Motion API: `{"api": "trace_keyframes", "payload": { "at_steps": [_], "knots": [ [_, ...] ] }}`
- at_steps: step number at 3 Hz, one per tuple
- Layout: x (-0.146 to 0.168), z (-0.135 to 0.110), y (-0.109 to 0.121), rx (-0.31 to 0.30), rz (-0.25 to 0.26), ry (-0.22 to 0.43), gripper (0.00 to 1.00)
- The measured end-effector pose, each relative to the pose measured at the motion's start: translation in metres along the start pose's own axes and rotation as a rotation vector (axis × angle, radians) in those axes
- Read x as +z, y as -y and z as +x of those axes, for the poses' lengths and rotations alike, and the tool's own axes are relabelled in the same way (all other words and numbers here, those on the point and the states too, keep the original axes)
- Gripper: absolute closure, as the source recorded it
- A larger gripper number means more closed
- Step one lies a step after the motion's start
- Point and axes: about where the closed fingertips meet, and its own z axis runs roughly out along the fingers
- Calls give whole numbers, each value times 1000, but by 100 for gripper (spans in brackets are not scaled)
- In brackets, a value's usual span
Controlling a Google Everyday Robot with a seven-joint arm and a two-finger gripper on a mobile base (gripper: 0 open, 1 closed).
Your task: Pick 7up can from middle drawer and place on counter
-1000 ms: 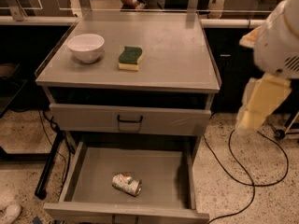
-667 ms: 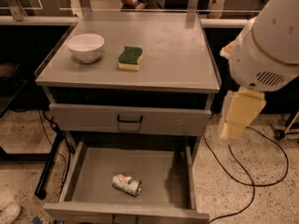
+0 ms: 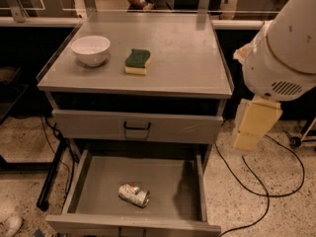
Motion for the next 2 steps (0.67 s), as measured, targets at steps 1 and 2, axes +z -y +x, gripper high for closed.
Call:
{"api": "trace_keyframes", "payload": {
  "at_steps": [1,2],
  "knots": [
    [23,-17,-15,-59,28,-27,0],
    [79,-26,-45,-114,-25,-77,0]
  ]
}}
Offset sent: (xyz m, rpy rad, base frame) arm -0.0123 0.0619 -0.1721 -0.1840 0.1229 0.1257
